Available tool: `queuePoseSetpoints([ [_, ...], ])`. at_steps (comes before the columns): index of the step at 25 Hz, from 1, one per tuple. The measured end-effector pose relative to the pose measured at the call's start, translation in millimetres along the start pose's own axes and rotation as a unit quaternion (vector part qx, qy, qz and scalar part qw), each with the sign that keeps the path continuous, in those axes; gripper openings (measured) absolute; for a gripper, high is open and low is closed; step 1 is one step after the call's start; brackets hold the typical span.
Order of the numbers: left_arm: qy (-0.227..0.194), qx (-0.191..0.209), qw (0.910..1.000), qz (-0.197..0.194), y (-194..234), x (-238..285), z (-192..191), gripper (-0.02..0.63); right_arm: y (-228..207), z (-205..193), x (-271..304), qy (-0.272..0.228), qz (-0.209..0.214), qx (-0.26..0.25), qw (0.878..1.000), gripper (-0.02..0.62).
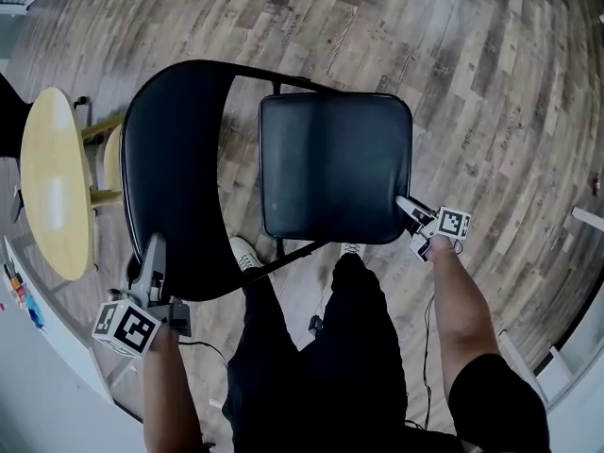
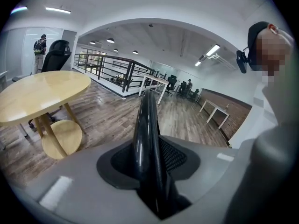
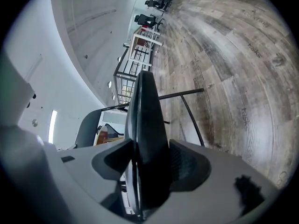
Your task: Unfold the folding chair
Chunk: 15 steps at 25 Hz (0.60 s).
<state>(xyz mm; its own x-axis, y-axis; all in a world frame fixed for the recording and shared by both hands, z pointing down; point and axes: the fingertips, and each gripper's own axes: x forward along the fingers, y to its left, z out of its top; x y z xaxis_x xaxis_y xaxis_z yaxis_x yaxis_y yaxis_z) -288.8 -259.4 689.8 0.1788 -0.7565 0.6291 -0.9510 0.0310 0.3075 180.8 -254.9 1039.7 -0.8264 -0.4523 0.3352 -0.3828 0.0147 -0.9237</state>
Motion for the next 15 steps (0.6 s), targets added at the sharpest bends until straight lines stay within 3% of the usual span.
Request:
queuePoseSetpoints([
  [3, 0.001, 0.003, 1.0, -0.004, -20, 3, -4, 0.135, -23, -3, -9, -0.005, -0.011, 0.049, 0.999, 0.239],
  [7, 0.001, 0.008, 0.9999, -0.008, -26, 5, -6, 0.13, -23, 2, -9, 0.005, 0.013, 0.01, 1.0, 0.239],
  [15, -0.013, 0.016, 0.9997, -0.013, -24, 5, -7, 0.13, -20, 1, -7, 0.002, 0.034, 0.023, 0.999, 0.239],
])
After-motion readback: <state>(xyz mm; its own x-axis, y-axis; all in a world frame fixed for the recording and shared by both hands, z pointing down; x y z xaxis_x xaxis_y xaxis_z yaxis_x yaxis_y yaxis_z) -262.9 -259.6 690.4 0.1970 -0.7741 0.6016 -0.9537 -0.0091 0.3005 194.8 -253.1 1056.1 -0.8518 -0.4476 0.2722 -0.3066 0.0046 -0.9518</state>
